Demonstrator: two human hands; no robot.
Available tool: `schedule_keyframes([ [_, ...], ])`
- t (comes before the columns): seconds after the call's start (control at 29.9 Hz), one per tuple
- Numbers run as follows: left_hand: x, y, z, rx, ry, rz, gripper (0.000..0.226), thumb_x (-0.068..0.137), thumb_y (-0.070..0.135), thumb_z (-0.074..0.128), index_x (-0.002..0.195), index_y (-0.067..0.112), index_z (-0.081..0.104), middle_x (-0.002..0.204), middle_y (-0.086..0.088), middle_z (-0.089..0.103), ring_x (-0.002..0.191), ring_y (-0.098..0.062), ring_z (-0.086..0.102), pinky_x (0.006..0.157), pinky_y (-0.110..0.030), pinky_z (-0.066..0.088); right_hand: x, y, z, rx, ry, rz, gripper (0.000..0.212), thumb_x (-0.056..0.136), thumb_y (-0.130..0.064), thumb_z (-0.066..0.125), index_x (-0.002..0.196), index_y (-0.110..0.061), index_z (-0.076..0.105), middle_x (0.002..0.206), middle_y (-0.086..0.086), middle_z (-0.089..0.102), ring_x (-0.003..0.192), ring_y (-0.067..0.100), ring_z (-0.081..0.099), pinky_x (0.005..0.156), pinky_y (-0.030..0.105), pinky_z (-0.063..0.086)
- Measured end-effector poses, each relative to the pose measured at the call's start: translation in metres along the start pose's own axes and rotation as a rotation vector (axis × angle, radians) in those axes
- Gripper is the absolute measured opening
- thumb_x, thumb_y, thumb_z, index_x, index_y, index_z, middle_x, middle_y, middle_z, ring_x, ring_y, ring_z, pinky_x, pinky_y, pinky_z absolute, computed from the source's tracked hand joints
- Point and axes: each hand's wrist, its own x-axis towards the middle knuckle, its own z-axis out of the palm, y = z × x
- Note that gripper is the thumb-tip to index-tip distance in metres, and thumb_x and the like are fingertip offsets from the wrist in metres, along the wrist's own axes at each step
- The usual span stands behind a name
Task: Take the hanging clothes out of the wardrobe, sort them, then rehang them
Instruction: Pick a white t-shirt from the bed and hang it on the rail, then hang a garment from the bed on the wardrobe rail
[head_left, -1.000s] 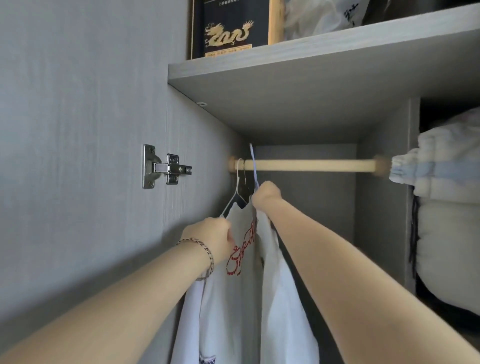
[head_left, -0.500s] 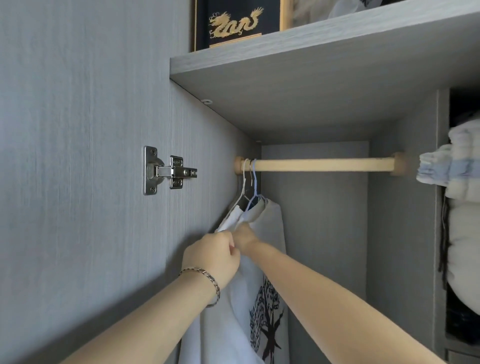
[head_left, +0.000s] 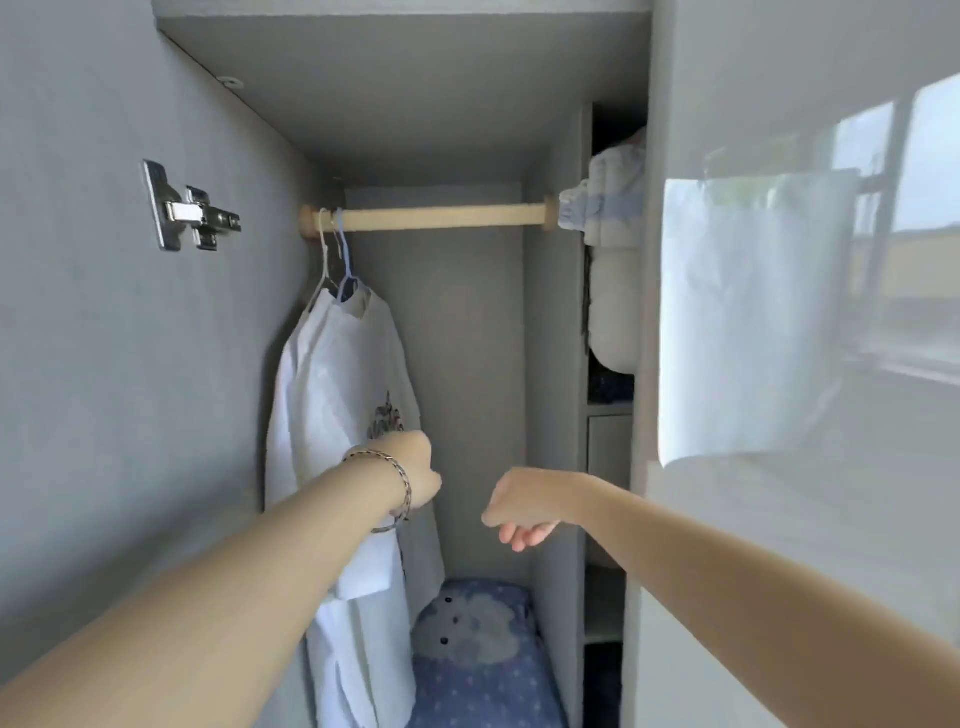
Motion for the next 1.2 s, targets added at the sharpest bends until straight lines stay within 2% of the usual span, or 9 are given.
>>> schedule_keyframes([
  [0.07,-0.016,0.035,0.028,0.027,-0.061,0.119,0.017,0.087,0.015,0.043,0.083,0.009,0.058,0.076,-0.006,0.059,0.079,-0.027,0.057,0.075,-0.03,0.048,-0.034,0.046,0.022,-0.027,-0.002,0.096,0.028,0.095,-0.018,0.04,0.115,-0.003,0.054,0.119,0.012,0.064,0.06,0.01,0.055,0.047,0.015,0.045],
  [0.17,-0.056,0.104,0.072,0.0,-0.18,0.314,0.019,0.085,0.014,0.042,0.089,0.012,0.061,0.077,-0.003,0.059,0.072,-0.025,0.054,0.07,-0.029,0.046,-0.097,0.126,0.055,-0.044,0.03,0.265,0.026,0.094,-0.017,0.039,0.101,-0.002,0.059,0.107,0.01,0.067,0.058,0.015,0.055,0.051,0.019,0.042],
  [0.27,-0.108,0.184,0.119,-0.017,-0.259,0.529,0.014,0.084,0.015,0.042,0.081,0.019,0.055,0.083,-0.003,0.062,0.079,-0.025,0.06,0.069,-0.025,0.042,-0.181,0.21,0.088,0.036,0.118,0.458,0.035,0.094,-0.014,0.038,0.115,0.004,0.06,0.099,0.014,0.065,0.065,0.022,0.054,0.054,0.02,0.038],
  [0.4,-0.206,0.292,0.176,-0.038,-0.35,0.802,0.012,0.088,0.019,0.042,0.085,0.023,0.053,0.103,-0.003,0.064,0.093,-0.025,0.058,0.074,-0.025,0.04,-0.323,0.305,0.138,0.167,0.291,0.664,0.031,0.093,-0.012,0.046,0.117,0.002,0.06,0.094,0.011,0.062,0.064,0.016,0.053,0.058,0.017,0.04],
  [0.57,-0.346,0.419,0.233,0.023,-0.478,1.139,0.013,0.089,0.021,0.044,0.085,0.021,0.056,0.109,-0.008,0.065,0.099,-0.027,0.06,0.078,-0.027,0.044,-0.517,0.377,0.218,0.246,0.465,0.957,0.031,0.095,-0.016,0.042,0.119,-0.013,0.062,0.119,0.004,0.063,0.091,0.018,0.053,0.056,0.012,0.033],
  [0.7,-0.472,0.502,0.264,-0.017,-0.525,1.306,0.02,0.091,0.02,0.042,0.098,0.018,0.06,0.113,-0.008,0.064,0.105,-0.027,0.059,0.082,-0.028,0.045,-0.654,0.425,0.293,0.385,0.595,1.223,0.032,0.089,-0.014,0.043,0.109,-0.012,0.068,0.114,0.012,0.067,0.103,0.027,0.062,0.087,0.027,0.049],
  [0.8,-0.553,0.551,0.287,-0.017,-0.561,1.427,0.016,0.089,0.02,0.043,0.095,0.021,0.058,0.112,-0.007,0.065,0.104,-0.027,0.059,0.085,-0.03,0.047,-0.739,0.448,0.338,0.482,0.64,1.344,0.031,0.088,-0.01,0.046,0.108,-0.007,0.07,0.114,0.012,0.067,0.11,0.026,0.06,0.091,0.027,0.045],
  [1.04,-0.704,0.655,0.314,0.044,-0.665,1.723,0.013,0.09,0.019,0.044,0.091,0.023,0.057,0.112,-0.005,0.064,0.105,-0.025,0.058,0.083,-0.027,0.044,-0.887,0.5,0.439,0.832,0.832,1.663,0.029,0.09,-0.011,0.044,0.103,-0.004,0.069,0.108,0.015,0.068,0.093,0.028,0.063,0.081,0.03,0.049],
  [1.2,-0.771,0.729,0.34,0.095,-0.686,1.881,0.011,0.089,0.019,0.042,0.084,0.024,0.051,0.094,-0.002,0.059,0.098,-0.025,0.059,0.08,-0.028,0.045,-0.94,0.543,0.483,1.005,0.974,1.871,0.032,0.087,-0.009,0.041,0.103,0.005,0.065,0.107,0.022,0.067,0.076,0.022,0.054,0.072,0.028,0.045],
])
